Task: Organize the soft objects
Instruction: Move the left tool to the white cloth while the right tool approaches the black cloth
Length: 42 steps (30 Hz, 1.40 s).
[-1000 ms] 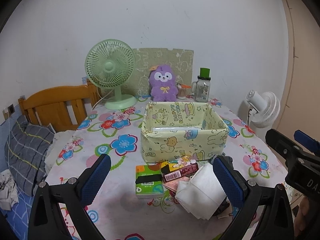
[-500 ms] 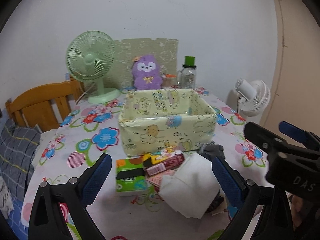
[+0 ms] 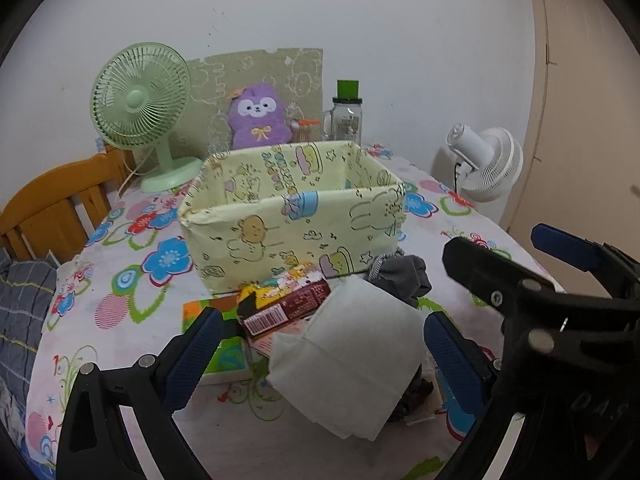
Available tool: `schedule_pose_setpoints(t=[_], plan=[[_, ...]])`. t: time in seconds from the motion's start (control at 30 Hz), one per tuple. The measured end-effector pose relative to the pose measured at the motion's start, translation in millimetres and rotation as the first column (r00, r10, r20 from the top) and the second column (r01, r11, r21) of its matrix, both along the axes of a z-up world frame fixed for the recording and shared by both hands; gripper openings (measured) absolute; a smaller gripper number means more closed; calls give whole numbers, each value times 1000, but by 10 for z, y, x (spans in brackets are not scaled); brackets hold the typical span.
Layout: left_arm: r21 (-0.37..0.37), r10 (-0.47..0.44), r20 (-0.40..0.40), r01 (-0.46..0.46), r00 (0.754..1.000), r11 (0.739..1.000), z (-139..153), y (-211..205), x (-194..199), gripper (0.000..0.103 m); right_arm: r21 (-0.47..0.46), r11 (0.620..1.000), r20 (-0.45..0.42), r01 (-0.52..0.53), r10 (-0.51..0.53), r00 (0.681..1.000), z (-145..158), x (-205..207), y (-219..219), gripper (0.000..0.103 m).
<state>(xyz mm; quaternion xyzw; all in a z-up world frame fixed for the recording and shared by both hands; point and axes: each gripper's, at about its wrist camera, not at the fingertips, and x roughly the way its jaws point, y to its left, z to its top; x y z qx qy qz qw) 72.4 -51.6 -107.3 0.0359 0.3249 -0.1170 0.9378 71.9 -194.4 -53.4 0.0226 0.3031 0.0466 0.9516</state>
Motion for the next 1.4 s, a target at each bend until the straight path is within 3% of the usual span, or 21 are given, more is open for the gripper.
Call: schedule_pose_setpoints(t=[0.37,0.5,0.7,1.4], plan=[[14,-43,-47,44,998,999,-167,-137,86,101,1,1000,-55,-27,27,998,-163,78,11,96],[10,-61,-56,62,997,998,-216,-146,127,94,-1,999,-77,-33,33,997,-239,113,20,96],[0,-89,-81,90,993,996,-276,-170,155,94,-3,999,-109,-38,38,993,-330,167,44,96],[23,-124,-61,125,990,992,-210,-237,97,97,21,999,-118,-36,39,992,-312,168,-35,93]])
